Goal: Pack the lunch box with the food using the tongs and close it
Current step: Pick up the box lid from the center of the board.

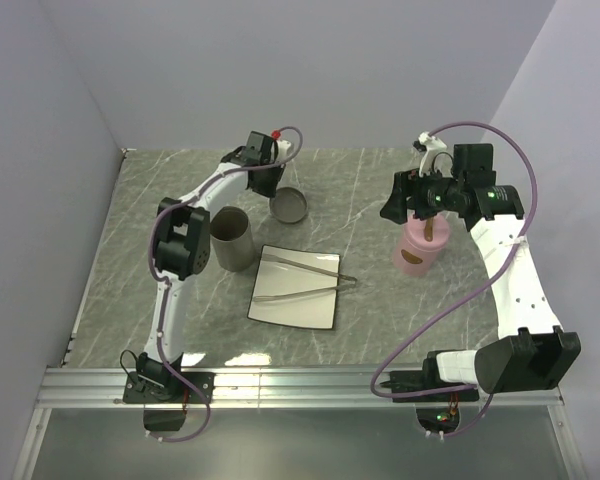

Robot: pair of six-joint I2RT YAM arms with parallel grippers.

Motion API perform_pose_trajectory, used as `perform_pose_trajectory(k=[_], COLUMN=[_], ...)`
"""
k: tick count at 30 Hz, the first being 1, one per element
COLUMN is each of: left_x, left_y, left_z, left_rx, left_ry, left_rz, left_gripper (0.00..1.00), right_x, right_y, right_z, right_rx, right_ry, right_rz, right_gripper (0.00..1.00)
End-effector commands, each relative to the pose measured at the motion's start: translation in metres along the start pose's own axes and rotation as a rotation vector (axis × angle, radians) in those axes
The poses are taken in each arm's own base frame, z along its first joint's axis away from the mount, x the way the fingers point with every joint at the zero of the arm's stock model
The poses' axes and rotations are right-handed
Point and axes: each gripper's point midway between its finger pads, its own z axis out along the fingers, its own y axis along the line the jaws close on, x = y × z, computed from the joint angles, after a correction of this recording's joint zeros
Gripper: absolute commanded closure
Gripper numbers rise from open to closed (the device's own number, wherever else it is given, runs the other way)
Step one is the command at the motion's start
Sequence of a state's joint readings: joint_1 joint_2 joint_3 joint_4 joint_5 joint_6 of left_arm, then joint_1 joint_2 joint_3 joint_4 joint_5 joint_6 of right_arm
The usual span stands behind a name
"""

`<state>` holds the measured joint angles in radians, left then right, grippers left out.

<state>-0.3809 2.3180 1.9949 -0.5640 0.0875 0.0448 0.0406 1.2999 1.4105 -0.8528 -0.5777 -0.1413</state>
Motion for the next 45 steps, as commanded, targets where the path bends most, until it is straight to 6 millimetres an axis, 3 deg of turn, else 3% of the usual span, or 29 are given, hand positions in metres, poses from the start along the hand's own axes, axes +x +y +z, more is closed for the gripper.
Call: perform_pose_trajectory(k=[1,6,11,14,19,20,21,22,25,26,31,32,34,35,39,43,45], left_x=[-0.054,-0.091,-0.108,-0.115,-0.138,-0.128,-0.140,-0.133,-0.132,-0.128,-0.126,-0.126,-0.125,-0.125,-0.126,-0.125,-0.125], left_y=[-0.012,-0.017,-0.022,-0.037,-0.067,-0.072,-0.076,-0.081,-0.094,-0.097,-0.105,-0.105,-0.105,-0.104,-0.101,-0.097,-0.096], left_z=[-0.043,-0.094,-0.124,-0.151,-0.263,-0.287,-0.317,-0.338,-0.380,-0.394,-0.452,-0.456,-0.471,-0.469,-0.468,-0.457,-0.454], left_rx=[0.140,0.212,0.282,0.469,0.836,0.899,0.934,0.978,1.061,1.079,1.191,1.207,1.251,1.261,1.258,1.247,1.249], left_ry=[-0.149,-0.269,-0.331,-0.395,-0.595,-0.615,-0.741,-0.741,-0.808,-0.832,-0.998,-1.020,-1.095,-1.112,-1.160,-1.151,-1.148], left_rz=[-0.080,-0.101,-0.108,-0.157,-0.285,-0.282,-0.200,-0.252,-0.211,-0.195,-0.168,-0.170,-0.161,-0.164,-0.152,-0.192,-0.199], left_gripper=[1.00,0.99,1.00,1.00,1.00,1.00,1.00,1.00,1.00,1.00,1.00,1.00,1.00,1.00,1.00,1.00,1.00], right_x=[-0.034,-0.043,-0.048,-0.052,-0.072,-0.079,-0.083,-0.091,-0.116,-0.122,-0.152,-0.152,-0.166,-0.166,-0.178,-0.196,-0.204], right_y=[0.012,0.015,0.019,0.025,0.049,0.058,0.062,0.073,0.093,0.099,0.134,0.144,0.156,0.161,0.183,0.198,0.201], right_z=[-0.013,-0.015,-0.015,-0.017,-0.021,-0.025,-0.024,-0.028,-0.036,-0.035,-0.047,-0.046,-0.055,-0.049,-0.055,-0.054,-0.052], right_rx=[-0.026,-0.043,-0.061,-0.087,-0.225,-0.267,-0.301,-0.372,-0.507,-0.553,-0.730,-0.788,-0.877,-0.926,-1.053,-1.073,-1.018], right_ry=[-0.110,-0.139,-0.147,-0.170,-0.255,-0.272,-0.272,-0.289,-0.331,-0.306,-0.324,-0.271,-0.315,-0.258,-0.297,-0.402,-0.489], right_rz=[-0.053,-0.057,-0.055,-0.059,-0.022,-0.028,-0.002,-0.003,0.090,0.200,0.226,0.308,0.279,0.379,0.396,0.393,0.351], right_gripper=[0.16,0.16,0.16,0.16,0.17,0.18,0.18,0.19,0.21,0.21,0.21,0.20,0.19,0.19,0.18,0.19,0.24])
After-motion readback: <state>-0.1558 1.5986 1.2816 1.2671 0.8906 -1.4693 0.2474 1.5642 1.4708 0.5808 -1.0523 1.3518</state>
